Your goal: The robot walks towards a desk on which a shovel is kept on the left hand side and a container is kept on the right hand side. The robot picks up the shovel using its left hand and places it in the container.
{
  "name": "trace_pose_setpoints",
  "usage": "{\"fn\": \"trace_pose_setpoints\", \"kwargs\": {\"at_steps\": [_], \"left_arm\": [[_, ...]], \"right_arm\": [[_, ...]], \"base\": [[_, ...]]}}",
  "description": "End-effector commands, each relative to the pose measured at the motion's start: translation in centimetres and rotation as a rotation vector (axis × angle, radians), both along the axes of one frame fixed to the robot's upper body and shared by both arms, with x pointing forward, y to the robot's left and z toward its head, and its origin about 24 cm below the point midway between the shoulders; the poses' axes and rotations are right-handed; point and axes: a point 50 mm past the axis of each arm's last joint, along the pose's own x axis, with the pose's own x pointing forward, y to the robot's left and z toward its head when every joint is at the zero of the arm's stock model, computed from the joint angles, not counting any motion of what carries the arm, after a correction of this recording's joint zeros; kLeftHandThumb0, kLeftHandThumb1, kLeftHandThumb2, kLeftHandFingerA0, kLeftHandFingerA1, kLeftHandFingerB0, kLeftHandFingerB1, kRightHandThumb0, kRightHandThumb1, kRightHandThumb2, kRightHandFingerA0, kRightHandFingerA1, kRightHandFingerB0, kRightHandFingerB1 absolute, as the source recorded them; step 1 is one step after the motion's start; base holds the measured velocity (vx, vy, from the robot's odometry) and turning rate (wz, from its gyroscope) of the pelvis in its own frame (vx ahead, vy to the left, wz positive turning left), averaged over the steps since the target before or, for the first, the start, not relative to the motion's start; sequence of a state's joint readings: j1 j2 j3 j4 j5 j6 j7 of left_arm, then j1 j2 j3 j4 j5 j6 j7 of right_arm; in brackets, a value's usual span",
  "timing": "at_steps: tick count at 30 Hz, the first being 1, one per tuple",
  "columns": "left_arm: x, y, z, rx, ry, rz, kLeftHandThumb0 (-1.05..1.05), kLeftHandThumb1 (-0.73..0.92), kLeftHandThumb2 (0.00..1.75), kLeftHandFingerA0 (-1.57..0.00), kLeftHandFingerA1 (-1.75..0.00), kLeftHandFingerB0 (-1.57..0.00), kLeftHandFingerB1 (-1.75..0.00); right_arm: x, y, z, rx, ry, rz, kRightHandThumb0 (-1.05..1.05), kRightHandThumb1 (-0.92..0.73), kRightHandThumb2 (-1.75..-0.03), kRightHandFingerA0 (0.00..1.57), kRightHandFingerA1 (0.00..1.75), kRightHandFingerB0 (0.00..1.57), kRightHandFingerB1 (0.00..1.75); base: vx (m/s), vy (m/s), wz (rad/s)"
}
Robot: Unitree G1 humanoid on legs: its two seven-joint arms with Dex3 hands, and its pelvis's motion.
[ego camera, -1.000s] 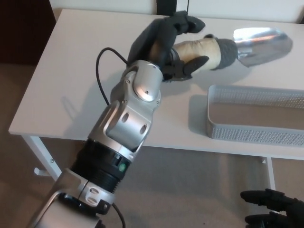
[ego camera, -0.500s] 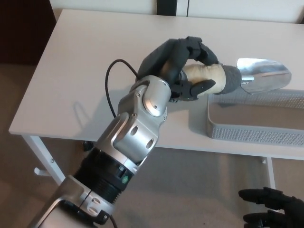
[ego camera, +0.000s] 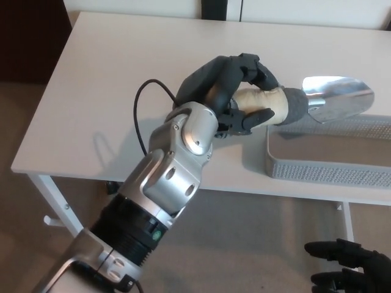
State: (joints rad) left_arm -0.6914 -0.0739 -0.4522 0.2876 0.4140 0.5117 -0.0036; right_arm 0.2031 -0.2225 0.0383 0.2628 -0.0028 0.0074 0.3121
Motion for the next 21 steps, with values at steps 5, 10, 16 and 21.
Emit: {"fn": "trace_pose_setpoints", "kwargs": {"at_steps": [5,10,16,21], "left_arm": [[0.5,2.3,0.3,0.053,-0.059,-0.097,-0.29,0.82,0.67,-0.66,-1.58,-0.61,-1.17],[1.0,3.4,1.0,-0.002,-0.045,-0.143,-0.28,0.83,0.66,-0.67,-1.61,-0.69,-1.09],[1.7,4.2,1.5,-0.109,-0.009,-0.198,-0.23,0.81,0.72,-0.75,-1.55,-0.72,-1.15],[2.0,4.2,1.6,-0.164,0.053,-0.233,-0.25,0.78,0.74,-0.77,-1.52,-0.7,-1.16]], "right_arm": [[0.3,-0.1,0.1,-0.017,-0.004,0.022,-0.28,-0.53,-0.55,0.53,0.43,0.5,0.41],[0.4,-0.1,0.0,-0.015,-0.003,0.017,-0.28,-0.52,-0.55,0.54,0.43,0.5,0.41],[0.4,0.1,0.1,-0.017,-0.008,0.024,-0.28,-0.52,-0.55,0.53,0.43,0.51,0.41],[0.4,0.1,0.0,-0.014,-0.008,0.023,-0.29,-0.52,-0.55,0.53,0.43,0.51,0.41]], "base": [[0.0,0.0,0.0],[0.0,0.0,0.0],[0.0,0.0,0.0],[0.0,0.0,0.0]]}}
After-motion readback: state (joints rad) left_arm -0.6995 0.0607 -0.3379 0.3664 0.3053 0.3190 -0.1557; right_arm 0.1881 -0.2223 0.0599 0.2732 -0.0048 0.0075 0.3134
